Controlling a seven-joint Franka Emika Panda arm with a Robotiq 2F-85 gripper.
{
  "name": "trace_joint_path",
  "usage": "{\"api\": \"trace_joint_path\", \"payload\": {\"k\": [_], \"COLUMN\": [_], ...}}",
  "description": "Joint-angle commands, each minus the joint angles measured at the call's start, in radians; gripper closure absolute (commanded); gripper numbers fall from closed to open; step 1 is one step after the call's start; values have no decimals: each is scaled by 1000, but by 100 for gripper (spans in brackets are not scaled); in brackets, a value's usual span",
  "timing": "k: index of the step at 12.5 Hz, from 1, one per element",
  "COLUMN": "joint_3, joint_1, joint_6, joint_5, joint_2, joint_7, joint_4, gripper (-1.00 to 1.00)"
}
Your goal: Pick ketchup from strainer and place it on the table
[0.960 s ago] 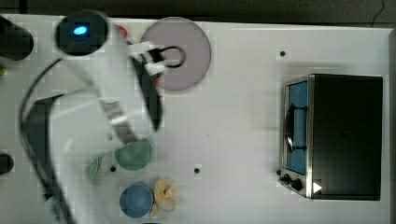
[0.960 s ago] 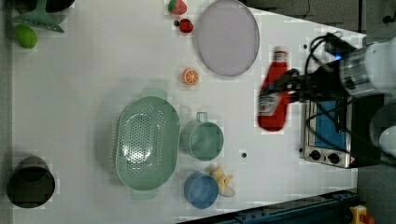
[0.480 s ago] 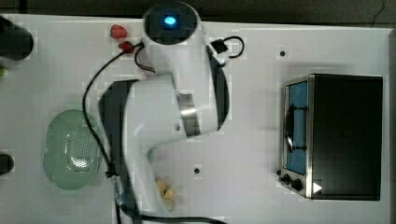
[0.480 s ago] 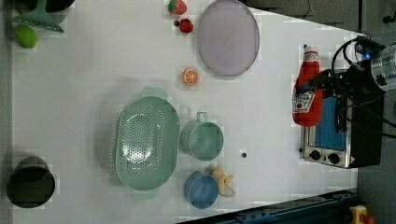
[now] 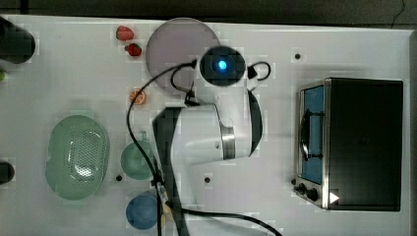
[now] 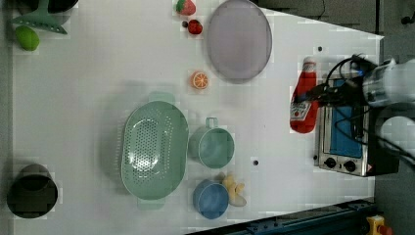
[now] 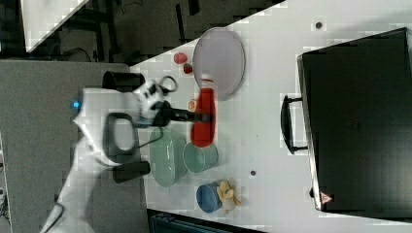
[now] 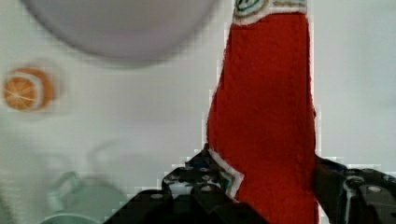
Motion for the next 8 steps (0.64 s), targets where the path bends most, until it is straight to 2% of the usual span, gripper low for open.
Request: {"api": "trace_joint_path", "payload": {"k": [1, 3, 7, 8], "joint_3": [-50, -69, -69, -68], "joint_1": [-17, -17, -17, -18], "joint_6": [125, 237, 295, 290], "joint_5": [-8, -8, -25, -25], "joint_2": [1, 22, 64, 50], "joint_7": [-55, -53, -47, -47], "joint_4": [-131, -189, -213, -202], "gripper": [-13, -20, -100, -100]}}
